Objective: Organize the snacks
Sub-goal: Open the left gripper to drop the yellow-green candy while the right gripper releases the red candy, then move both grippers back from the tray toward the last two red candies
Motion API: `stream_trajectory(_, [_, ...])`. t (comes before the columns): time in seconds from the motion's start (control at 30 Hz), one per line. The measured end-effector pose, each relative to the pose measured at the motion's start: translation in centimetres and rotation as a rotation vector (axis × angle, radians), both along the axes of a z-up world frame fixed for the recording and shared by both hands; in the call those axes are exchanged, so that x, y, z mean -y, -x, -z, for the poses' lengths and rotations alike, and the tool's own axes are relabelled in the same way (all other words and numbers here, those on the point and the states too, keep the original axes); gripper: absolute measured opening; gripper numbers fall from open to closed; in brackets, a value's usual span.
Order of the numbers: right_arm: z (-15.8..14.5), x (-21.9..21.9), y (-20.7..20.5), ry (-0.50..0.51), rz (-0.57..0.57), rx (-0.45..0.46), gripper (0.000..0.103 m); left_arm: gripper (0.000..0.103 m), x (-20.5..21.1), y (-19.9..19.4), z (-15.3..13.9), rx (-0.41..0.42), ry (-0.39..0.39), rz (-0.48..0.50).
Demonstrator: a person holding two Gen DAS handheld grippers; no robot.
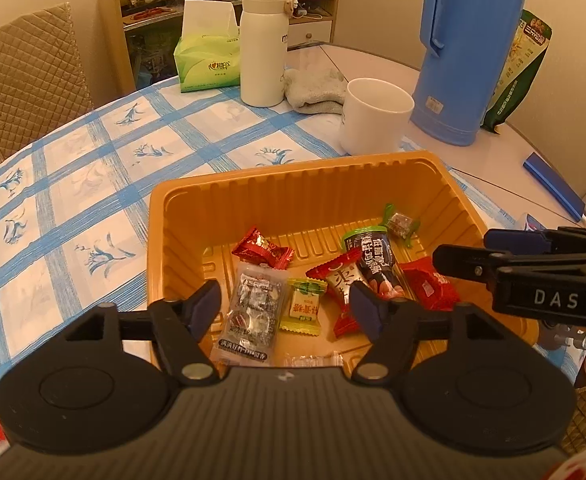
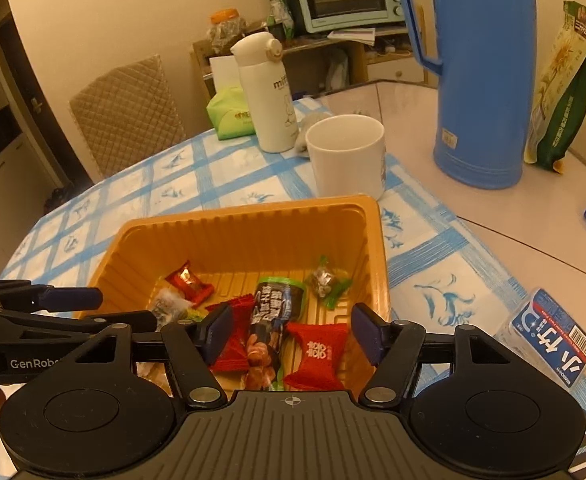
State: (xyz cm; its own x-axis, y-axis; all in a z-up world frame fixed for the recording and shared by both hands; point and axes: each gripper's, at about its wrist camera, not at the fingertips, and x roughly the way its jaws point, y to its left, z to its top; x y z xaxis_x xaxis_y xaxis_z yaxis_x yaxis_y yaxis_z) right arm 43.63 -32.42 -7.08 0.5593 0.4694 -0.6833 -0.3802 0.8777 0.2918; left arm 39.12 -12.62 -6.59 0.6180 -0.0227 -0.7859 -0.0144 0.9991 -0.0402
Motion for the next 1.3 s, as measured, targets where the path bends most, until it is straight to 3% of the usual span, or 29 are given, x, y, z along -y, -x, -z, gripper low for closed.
stream_trajectory(0.17, [-0.4, 0.2, 0.7, -0.011, 0.005, -0.007, 0.078, 0.079, 0.0, 1.0, -0.6, 0.016, 0.001, -0.01])
stream_trajectory(0.43, [-1.4, 0.5, 2.2, -0.024, 0.001, 0.003, 0.092, 0.085, -0.2, 2.9, -1.5, 0.031, 0.006, -0.039])
stream_trajectory(1.3, [-4.6, -1.1, 9.9, -0.051, -0.109, 0.033, 0.096, 0.09, -4.4, 14.1, -5.8, 0.095, 0.056, -0.132])
